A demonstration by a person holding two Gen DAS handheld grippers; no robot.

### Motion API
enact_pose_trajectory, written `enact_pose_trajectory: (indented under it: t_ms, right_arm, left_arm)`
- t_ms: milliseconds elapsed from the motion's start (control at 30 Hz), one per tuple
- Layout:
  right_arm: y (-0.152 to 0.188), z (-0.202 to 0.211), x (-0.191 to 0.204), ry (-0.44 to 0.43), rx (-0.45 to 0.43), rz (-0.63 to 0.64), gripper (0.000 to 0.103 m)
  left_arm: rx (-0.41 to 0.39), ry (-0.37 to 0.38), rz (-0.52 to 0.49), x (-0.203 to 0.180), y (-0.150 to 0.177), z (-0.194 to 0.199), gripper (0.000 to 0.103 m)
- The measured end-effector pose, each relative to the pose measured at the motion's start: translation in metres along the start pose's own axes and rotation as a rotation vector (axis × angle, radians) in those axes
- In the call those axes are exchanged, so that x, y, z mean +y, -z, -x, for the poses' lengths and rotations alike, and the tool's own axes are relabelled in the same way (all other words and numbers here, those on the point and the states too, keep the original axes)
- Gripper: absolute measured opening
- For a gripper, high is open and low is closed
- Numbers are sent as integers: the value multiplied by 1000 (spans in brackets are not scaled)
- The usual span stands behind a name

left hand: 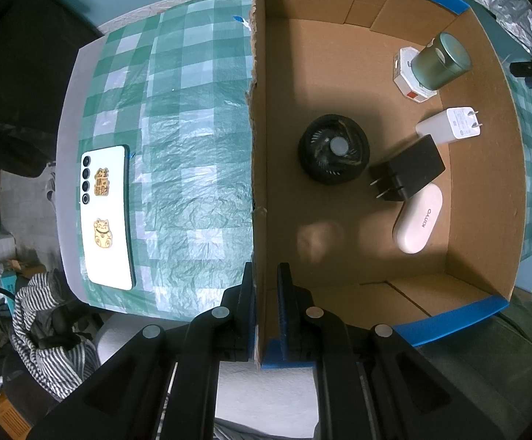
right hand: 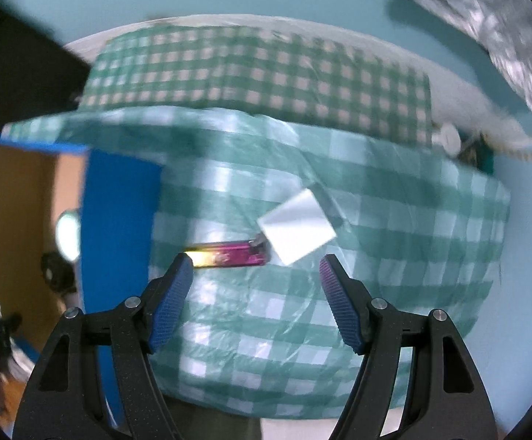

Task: Organize rigid objects
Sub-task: 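Move the right gripper back over the white square charger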

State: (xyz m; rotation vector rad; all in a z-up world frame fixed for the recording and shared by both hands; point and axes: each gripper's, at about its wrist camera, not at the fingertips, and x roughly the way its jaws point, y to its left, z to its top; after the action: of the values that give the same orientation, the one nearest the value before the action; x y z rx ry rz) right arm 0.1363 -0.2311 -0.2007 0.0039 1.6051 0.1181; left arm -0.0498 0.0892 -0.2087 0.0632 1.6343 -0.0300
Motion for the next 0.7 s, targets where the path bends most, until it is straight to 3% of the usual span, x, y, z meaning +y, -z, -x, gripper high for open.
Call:
enact_pose_trajectory:
  t_ms: [300,700]
  right_arm:
    - [-16,-34,-43,-102,25,-320,71]
    - [-17,-63,-53,-48,64,-429,73]
  left_arm:
    - [0,1,2,1,1,0,10]
    - [6,4,14,2,2,-1,10]
